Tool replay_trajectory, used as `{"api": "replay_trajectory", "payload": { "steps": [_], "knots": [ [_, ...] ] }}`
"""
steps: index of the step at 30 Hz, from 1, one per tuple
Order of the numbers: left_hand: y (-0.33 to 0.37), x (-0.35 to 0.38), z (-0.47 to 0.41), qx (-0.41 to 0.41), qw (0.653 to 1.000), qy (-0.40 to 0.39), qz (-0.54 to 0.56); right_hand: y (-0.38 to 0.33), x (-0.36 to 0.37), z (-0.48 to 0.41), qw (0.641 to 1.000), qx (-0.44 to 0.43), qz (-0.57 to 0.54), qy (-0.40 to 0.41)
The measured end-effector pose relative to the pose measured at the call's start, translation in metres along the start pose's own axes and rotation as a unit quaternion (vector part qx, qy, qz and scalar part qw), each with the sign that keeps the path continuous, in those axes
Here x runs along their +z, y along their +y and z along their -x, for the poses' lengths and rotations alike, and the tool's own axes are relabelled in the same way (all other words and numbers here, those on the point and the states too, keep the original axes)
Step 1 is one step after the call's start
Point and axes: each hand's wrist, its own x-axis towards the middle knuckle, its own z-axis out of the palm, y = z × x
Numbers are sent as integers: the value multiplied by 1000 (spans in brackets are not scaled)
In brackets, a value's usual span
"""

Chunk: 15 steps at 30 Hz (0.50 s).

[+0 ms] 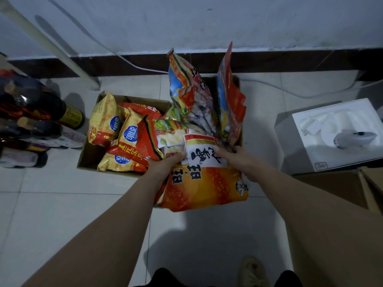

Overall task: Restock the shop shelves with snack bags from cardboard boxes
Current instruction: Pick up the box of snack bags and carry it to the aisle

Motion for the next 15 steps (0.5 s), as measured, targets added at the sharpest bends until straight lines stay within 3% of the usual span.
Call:
{"api": "replay_trajectory", "payload": {
  "steps": [5, 8, 15],
  "knots": [
    [-23, 0, -55, -18, 998, -65, 9, -1, -6, -4, 999, 53, 13, 1],
    [-27, 0, -62, -49, 996, -69, 22, 4, -9, -15, 999, 43, 8, 16],
    [-13, 8, -41, -55, 997, -62, -9, 18, -12, -34, 989, 41, 17, 138]
  ]
}}
